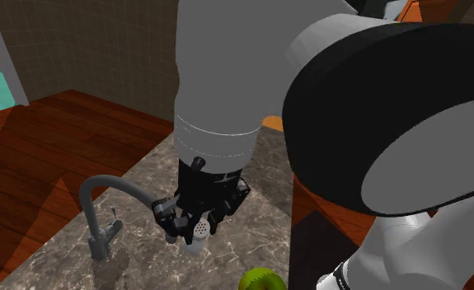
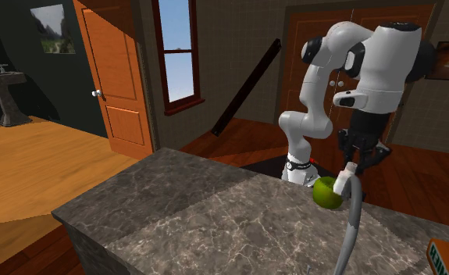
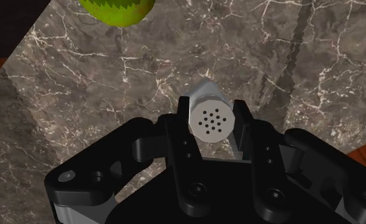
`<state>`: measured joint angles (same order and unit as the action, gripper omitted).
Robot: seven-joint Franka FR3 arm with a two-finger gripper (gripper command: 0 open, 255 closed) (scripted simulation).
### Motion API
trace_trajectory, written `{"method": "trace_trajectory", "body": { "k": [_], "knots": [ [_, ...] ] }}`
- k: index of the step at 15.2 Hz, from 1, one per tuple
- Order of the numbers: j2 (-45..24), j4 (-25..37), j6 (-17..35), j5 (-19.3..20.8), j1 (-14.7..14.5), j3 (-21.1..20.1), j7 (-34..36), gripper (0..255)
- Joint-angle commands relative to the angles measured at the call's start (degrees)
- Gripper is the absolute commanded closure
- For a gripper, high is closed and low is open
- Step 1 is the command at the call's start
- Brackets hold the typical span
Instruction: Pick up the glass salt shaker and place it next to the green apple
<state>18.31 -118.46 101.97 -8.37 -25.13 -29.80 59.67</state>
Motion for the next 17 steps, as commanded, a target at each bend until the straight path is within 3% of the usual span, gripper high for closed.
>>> {"method": "trace_trajectory", "body": {
  "k": [1, 17],
  "knots": [
    [0.1, -1.3, 1.3, -0.3, -0.3, -0.6, 0.8, 255],
    [-2.4, -11.6, 13.9, -0.1, -0.5, -2.5, 1.4, 255]
  ]
}}
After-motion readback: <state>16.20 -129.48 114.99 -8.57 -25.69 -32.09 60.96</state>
